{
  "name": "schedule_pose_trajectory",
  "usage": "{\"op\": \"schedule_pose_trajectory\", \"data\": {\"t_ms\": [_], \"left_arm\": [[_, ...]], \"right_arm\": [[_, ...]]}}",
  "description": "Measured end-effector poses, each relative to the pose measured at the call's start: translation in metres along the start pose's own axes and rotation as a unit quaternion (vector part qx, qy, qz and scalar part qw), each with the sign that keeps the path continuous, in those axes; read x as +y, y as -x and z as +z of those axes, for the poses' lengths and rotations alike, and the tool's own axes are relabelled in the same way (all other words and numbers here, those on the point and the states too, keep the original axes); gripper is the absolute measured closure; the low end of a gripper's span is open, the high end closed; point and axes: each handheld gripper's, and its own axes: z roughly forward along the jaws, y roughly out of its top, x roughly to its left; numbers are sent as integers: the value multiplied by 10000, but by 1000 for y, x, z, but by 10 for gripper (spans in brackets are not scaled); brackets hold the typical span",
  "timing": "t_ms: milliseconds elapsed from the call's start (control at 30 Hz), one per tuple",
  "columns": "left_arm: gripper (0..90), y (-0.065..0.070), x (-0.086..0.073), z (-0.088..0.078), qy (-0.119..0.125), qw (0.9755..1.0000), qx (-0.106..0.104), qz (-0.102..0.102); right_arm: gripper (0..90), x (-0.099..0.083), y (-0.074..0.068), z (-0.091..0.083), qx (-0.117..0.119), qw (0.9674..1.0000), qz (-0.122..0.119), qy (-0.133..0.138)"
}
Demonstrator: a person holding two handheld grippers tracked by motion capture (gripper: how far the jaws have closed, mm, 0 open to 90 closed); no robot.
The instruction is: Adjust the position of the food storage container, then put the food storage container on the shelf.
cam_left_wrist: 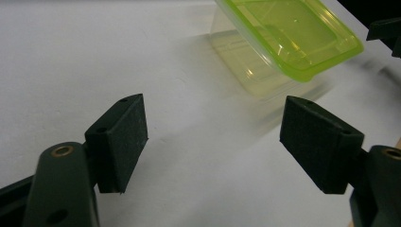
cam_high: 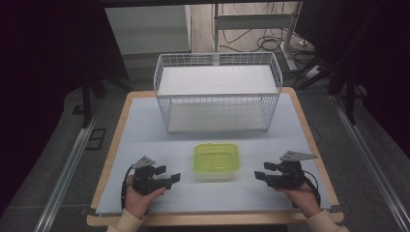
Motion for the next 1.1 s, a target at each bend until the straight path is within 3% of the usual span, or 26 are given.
{"op": "schedule_pose_trajectory", "data": {"t_ms": [100, 200, 367, 467, 733, 900, 1100], "left_arm": [[241, 2, 3, -3, 23, 9999, 69, 110], [247, 3, 8, -3, -22, 10000, -32, 88], [273, 2, 15, -1, -60, 9995, -281, -144], [322, 0, 23, 3, -82, 9978, -548, -370], [335, -3, 41, 13, -121, 9937, -800, -773], [353, -4, 55, 19, -72, 9935, -788, -816], [365, -2, 65, 27, -70, 9928, -823, -871]], "right_arm": [[389, 2, -1, -1, 169, 9998, 6, 59], [348, 5, 0, -2, 220, 9997, 29, 135], [395, 10, 3, -3, 284, 9992, 170, 237], [412, 16, 5, -2, 374, 9985, 372, 163], [452, 34, 16, 7, 569, 9957, 725, 92], [471, 46, 20, 19, 673, 9931, 953, 55], [491, 55, 19, 31, 742, 9922, 1001, -1]]}}
